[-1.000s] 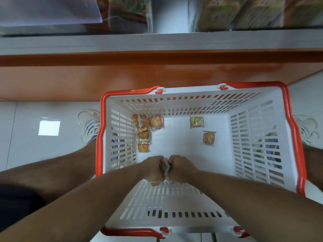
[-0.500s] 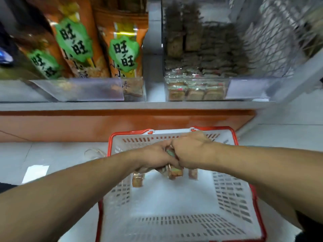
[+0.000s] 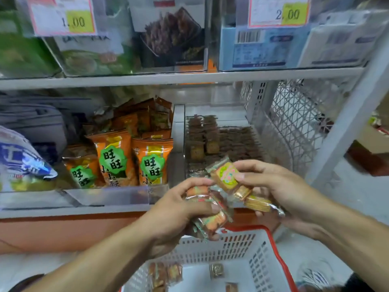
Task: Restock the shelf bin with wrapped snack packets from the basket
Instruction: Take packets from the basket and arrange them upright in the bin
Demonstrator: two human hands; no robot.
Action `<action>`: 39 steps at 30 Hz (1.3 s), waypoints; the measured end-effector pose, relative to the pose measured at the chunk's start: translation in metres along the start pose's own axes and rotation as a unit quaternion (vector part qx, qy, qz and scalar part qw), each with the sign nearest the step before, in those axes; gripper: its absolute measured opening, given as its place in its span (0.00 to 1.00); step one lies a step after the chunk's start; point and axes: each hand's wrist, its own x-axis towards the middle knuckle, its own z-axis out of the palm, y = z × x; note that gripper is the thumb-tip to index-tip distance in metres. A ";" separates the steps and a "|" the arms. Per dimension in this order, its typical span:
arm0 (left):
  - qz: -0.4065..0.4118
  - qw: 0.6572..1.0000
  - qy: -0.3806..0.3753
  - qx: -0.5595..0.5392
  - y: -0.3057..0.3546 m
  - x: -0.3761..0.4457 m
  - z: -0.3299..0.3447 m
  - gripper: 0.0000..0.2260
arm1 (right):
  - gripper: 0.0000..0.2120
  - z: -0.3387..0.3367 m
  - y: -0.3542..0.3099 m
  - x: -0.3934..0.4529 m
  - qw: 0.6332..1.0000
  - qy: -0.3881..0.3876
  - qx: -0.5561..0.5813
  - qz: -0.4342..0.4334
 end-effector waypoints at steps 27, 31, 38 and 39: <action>-0.044 0.996 0.073 0.006 0.003 0.034 0.017 0.18 | 0.14 -0.026 -0.022 0.059 0.737 0.172 -0.606 -0.246; -0.053 0.996 0.073 0.002 0.005 0.036 0.019 0.18 | 0.15 -0.021 -0.027 0.094 0.614 0.140 -0.747 -0.215; -0.077 0.995 0.068 -0.005 0.007 0.039 0.018 0.18 | 0.17 -0.011 -0.004 0.147 0.602 0.113 -0.742 -0.273; -0.079 0.995 0.065 -0.004 0.007 0.038 0.017 0.18 | 0.19 -0.011 -0.001 0.151 0.614 0.110 -0.726 -0.291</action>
